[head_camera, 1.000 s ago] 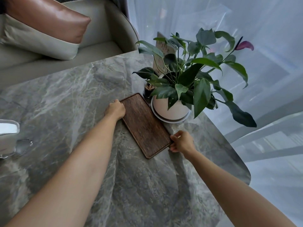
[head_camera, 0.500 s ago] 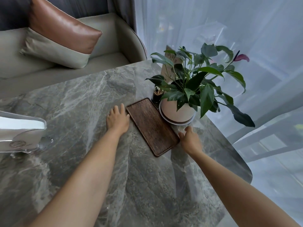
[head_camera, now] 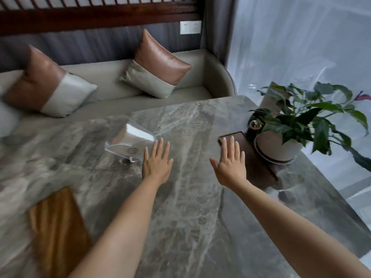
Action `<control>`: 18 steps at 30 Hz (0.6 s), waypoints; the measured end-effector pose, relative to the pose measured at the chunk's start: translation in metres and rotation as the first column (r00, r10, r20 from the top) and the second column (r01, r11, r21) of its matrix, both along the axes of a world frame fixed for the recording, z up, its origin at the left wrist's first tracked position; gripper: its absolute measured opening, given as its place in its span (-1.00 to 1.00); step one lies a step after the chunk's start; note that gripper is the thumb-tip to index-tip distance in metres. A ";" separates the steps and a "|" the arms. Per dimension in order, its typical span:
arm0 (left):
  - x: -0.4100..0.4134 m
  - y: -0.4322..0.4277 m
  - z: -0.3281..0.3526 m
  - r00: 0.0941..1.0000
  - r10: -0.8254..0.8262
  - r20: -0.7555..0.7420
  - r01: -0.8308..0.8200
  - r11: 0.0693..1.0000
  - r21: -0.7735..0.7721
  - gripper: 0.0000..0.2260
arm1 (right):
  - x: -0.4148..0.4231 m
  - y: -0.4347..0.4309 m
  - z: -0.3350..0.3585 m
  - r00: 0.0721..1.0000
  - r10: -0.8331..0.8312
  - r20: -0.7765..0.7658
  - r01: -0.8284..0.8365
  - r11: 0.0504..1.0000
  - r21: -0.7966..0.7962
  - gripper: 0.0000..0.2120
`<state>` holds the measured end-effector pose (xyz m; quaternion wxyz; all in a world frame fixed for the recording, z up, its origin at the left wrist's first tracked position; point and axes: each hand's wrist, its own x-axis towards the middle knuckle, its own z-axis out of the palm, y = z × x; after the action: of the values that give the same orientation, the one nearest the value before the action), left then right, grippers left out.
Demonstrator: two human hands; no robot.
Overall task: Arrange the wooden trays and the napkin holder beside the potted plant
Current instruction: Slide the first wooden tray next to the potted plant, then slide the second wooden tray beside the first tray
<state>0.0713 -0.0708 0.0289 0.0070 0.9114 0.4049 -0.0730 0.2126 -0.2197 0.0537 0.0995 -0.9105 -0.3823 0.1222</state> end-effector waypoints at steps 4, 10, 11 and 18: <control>-0.073 0.022 0.011 0.996 0.093 -0.003 -0.093 0.996 -0.016 -0.47 | -0.062 0.034 0.010 0.994 0.108 0.011 -0.107 0.994 -0.020 -0.32; -0.182 0.049 0.010 0.975 0.222 -0.025 -0.223 0.974 -0.030 -0.48 | -0.154 0.076 0.014 0.974 0.228 -0.006 -0.228 0.973 -0.038 -0.32; -0.198 0.053 0.009 0.969 0.243 -0.034 -0.244 0.969 -0.039 -0.48 | -0.169 0.082 0.013 0.969 0.246 -0.012 -0.247 0.968 -0.042 -0.32; -0.296 0.075 -0.007 0.937 0.344 -0.050 -0.347 0.934 -0.077 -0.47 | -0.266 0.110 -0.006 0.940 0.339 -0.041 -0.342 0.936 -0.082 -0.31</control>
<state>-0.2245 0.0045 0.0219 0.0513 0.8234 0.5555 -0.1040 -0.0533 -0.1101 0.0482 0.0418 -0.8324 -0.5271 0.1661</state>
